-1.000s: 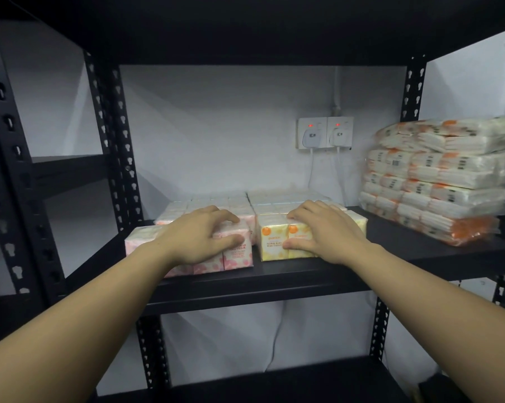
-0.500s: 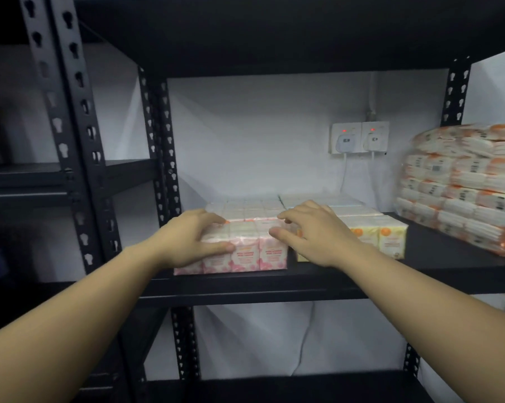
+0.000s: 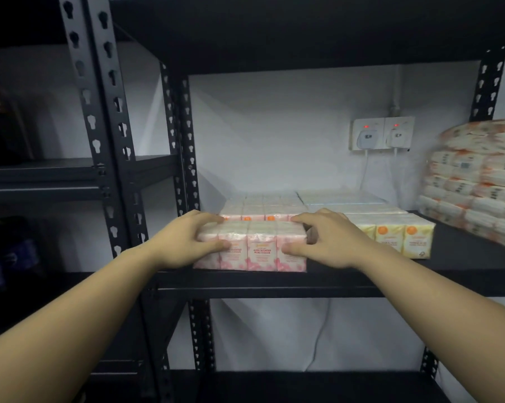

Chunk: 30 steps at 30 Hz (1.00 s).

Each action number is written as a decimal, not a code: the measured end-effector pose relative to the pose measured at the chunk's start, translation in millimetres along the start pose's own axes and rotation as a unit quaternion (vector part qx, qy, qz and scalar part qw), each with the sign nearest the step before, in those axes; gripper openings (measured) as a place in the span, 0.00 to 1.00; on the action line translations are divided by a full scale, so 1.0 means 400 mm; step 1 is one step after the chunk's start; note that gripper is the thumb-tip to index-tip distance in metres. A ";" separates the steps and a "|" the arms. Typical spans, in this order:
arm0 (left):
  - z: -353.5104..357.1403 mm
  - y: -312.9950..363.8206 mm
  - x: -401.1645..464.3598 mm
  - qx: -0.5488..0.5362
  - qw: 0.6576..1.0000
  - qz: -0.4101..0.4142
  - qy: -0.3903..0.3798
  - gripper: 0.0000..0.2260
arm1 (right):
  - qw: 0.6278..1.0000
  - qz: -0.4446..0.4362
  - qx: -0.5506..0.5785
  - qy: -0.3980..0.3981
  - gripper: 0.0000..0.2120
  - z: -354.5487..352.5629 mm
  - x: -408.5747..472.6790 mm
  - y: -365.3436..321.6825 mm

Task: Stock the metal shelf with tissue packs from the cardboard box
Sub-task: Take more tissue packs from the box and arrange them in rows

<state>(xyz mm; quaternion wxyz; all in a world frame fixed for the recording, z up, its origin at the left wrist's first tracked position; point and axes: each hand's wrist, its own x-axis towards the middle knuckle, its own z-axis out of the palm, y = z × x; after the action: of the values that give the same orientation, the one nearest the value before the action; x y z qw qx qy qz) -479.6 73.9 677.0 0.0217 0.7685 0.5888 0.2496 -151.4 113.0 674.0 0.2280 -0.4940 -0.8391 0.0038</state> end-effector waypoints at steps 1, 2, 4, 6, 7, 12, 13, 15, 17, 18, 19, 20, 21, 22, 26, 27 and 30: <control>-0.001 -0.004 -0.003 -0.004 1.000 -0.003 0.002 0.32 | 1.000 -0.003 0.005 0.005 0.43 0.001 -0.002 0.001; -0.002 -0.002 -0.008 -0.011 1.000 -0.001 0.005 0.31 | 1.000 -0.003 0.013 0.011 0.42 0.002 -0.005 0.002; -0.008 0.005 -0.016 -0.022 1.000 0.008 0.004 0.29 | 1.000 0.000 0.025 0.014 0.43 0.006 -0.010 0.006; -0.022 0.005 -0.027 -0.039 0.999 0.011 -0.017 0.26 | 0.999 0.001 0.031 0.016 0.42 0.011 -0.014 0.006; -0.033 0.003 -0.033 -0.051 0.998 0.010 -0.030 0.26 | 0.999 -0.001 0.031 0.027 0.40 0.014 -0.015 0.005; -0.063 -0.008 -0.078 -0.146 0.987 0.041 -0.052 0.23 | 0.994 -0.016 -0.003 0.108 0.25 0.033 -0.029 -0.025; -0.060 -0.005 -0.089 -0.166 0.983 0.049 -0.054 0.23 | 0.993 -0.017 -0.006 0.121 0.23 0.041 -0.033 -0.037; -0.052 0.002 -0.111 -0.204 0.975 0.065 -0.062 0.25 | 0.989 -0.013 0.006 0.146 0.19 0.053 -0.044 -0.065; -0.041 0.007 -0.127 -0.231 0.968 0.076 -0.061 0.24 | 0.985 -0.004 0.042 0.166 0.14 0.062 -0.056 -0.095; -0.035 0.012 -0.133 -0.240 0.966 0.079 -0.055 0.23 | 0.983 0.005 0.075 0.166 0.12 0.066 -0.063 -0.110; -0.028 0.017 -0.137 -0.242 0.966 0.081 -0.046 0.23 | 0.980 0.019 0.117 0.161 0.12 0.068 -0.068 -0.124; -0.022 0.024 -0.140 -0.240 0.967 0.083 -0.037 0.22 | 0.974 0.035 0.164 0.151 0.13 0.070 -0.072 -0.136; -0.015 0.033 -0.142 -0.241 0.967 0.083 -0.029 0.22 | 0.968 0.052 0.206 0.137 0.15 0.070 -0.077 -0.145; -0.010 0.042 -0.144 -0.250 0.965 0.081 -0.025 0.21 | 0.962 0.066 0.238 0.120 0.20 0.070 -0.081 -0.152; 0.003 0.079 -0.143 -0.290 0.953 0.081 -0.040 0.19 | 0.964 0.076 0.252 0.039 0.37 0.050 -0.104 -0.166; 0.008 0.087 -0.140 -0.290 0.953 0.084 -0.039 0.20 | 0.967 0.067 0.243 0.024 0.36 0.042 -0.112 -0.171; 0.025 0.101 -0.124 -0.305 0.949 0.083 -0.023 0.26 | 0.968 0.049 0.245 0.001 0.25 0.027 -0.124 -0.181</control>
<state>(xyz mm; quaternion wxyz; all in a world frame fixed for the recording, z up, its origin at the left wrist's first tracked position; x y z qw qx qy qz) -448.4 18.7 663.8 0.2472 0.7771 0.4179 0.4005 -195.2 37.0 662.3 0.3426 -0.4638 -0.7869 0.2201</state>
